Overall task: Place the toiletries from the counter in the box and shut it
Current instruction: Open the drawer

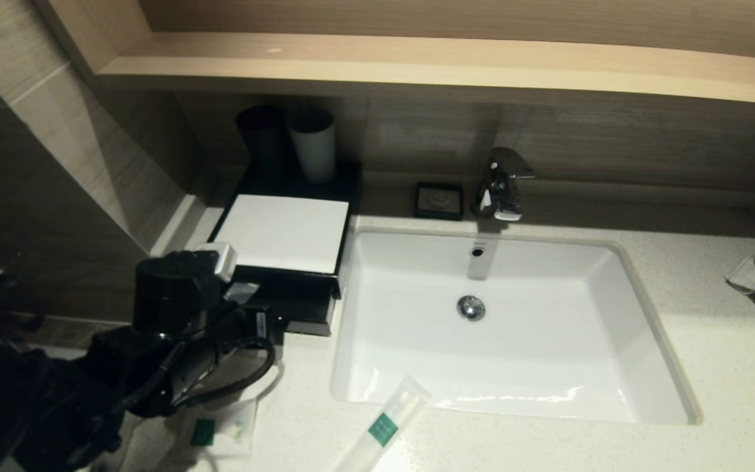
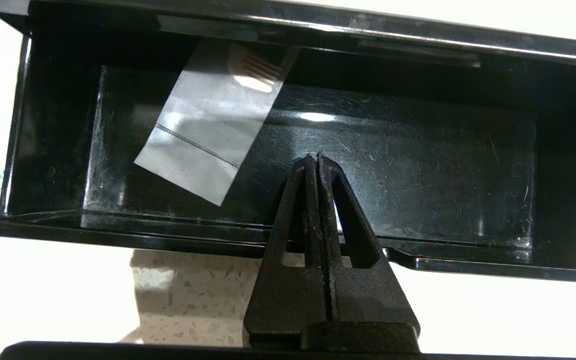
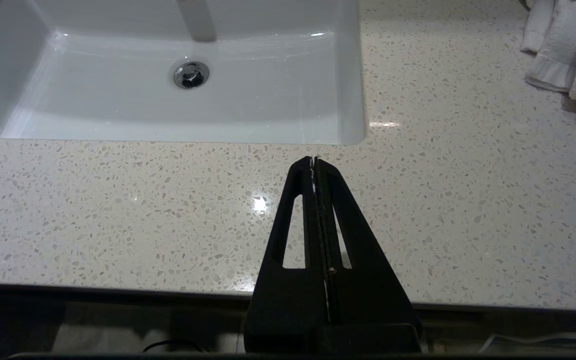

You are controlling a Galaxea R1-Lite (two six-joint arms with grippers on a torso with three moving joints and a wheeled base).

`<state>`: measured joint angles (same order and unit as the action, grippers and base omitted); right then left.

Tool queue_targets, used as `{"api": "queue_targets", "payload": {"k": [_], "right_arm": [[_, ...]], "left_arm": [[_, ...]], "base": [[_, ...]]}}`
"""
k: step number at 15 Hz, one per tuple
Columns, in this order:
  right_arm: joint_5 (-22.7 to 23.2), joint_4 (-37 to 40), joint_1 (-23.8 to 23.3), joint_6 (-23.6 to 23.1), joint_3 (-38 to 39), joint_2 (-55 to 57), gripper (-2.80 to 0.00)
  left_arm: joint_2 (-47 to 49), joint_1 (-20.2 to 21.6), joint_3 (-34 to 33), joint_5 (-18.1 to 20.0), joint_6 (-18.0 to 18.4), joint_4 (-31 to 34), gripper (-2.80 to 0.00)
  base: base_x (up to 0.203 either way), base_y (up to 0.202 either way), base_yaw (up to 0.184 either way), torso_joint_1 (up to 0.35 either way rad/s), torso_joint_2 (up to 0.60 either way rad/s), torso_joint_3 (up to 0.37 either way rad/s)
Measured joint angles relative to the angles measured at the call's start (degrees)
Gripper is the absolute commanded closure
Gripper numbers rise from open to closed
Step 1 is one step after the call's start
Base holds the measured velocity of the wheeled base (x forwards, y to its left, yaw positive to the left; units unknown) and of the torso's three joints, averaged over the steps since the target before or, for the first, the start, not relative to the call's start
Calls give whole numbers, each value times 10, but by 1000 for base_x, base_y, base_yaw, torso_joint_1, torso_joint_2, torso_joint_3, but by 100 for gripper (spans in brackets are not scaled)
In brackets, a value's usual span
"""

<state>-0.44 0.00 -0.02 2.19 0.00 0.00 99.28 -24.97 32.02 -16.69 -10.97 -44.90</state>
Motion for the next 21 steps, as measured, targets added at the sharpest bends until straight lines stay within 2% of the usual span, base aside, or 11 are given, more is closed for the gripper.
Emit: {"api": "queue_targets", "payload": {"k": [21], "right_arm": [[0,0,0,0,0,0,0]], "left_arm": [[-32,-9,-38,0,0,30,0]], "base": [[0,0,0,0,0,0]]}}
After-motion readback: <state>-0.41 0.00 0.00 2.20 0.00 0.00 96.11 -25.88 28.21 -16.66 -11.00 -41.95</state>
